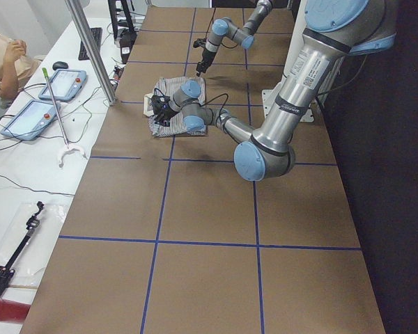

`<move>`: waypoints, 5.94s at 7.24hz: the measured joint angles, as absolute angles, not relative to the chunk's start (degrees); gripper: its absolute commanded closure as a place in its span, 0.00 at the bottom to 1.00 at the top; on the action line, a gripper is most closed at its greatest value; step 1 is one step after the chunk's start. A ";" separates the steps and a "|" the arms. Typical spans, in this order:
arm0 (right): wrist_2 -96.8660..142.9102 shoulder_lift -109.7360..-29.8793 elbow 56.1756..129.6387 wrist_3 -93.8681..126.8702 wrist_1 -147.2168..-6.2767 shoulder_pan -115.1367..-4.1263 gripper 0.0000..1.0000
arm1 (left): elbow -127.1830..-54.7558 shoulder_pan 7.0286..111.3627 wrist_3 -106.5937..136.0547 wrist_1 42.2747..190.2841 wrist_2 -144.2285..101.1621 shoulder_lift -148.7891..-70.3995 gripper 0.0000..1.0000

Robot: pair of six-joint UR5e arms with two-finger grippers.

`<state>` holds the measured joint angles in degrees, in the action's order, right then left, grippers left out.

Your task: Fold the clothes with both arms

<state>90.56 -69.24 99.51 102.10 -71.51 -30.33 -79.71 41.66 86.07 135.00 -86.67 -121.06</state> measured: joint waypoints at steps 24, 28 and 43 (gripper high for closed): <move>83.47 -105.22 137.43 119.03 -71.79 9.63 0.00 | -96.73 40.95 91.02 131.44 -96.16 -116.89 0.70; 78.63 -96.50 133.52 113.47 -71.07 -10.47 0.00 | -109.72 27.37 103.49 116.75 -97.00 -112.75 0.57; 93.42 -87.54 121.76 101.33 -70.93 -27.60 0.00 | -104.95 14.50 105.07 100.01 -90.32 -117.16 1.00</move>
